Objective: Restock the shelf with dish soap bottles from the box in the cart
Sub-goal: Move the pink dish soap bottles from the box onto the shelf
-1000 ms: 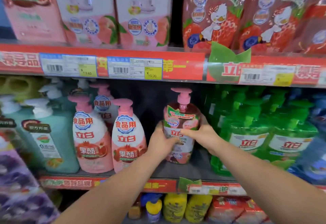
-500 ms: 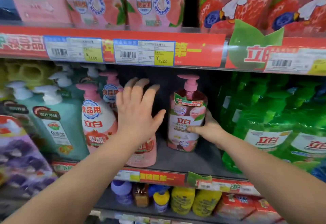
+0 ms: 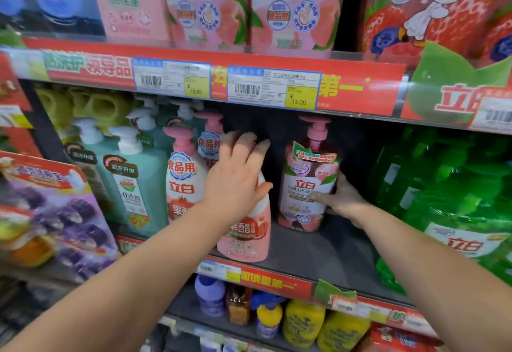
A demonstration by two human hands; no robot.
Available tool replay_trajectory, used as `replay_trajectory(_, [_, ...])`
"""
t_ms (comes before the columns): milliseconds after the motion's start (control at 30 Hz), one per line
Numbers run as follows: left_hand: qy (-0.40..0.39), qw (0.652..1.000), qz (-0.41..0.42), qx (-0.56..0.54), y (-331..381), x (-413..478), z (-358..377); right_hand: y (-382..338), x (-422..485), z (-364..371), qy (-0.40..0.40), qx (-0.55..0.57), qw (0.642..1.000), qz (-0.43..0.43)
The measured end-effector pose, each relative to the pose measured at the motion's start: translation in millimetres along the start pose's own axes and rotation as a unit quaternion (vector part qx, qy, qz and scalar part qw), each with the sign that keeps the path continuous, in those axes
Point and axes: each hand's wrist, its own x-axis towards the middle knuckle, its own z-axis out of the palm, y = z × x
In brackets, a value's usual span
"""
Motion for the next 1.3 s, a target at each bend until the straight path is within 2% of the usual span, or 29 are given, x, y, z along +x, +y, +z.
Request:
replay_trajectory(800, [-0.004,1.0,0.002,0.008,-0.1,-0.2,1.5,-17.3,-16.6,11.0,0.067,-0.117,0.99,0.029])
replay_trajectory(967, [-0.021,0.999,-0.001,0.028,0.4,-0.2,-1.4,-21.5,-37.2,6.3,0.038,-0.186,0.982,0.01])
replay_trajectory(1067, [-0.064,0.997,-0.012,0.042,1.5,1.1,-7.2,-23.4,-53.5,0.4,0.038,-0.265,0.963,-0.035])
replay_trajectory(1133, [-0.069,0.996,-0.017,0.052,3.7,-0.1,-14.2,-24.8,-64.9,-3.6,0.042,-0.338,0.937,-0.072])
replay_trajectory(1300, [-0.005,0.999,0.002,0.053,10.6,-23.1,-31.5,-26.9,-93.1,3.3,0.024,-0.516,0.834,-0.193])
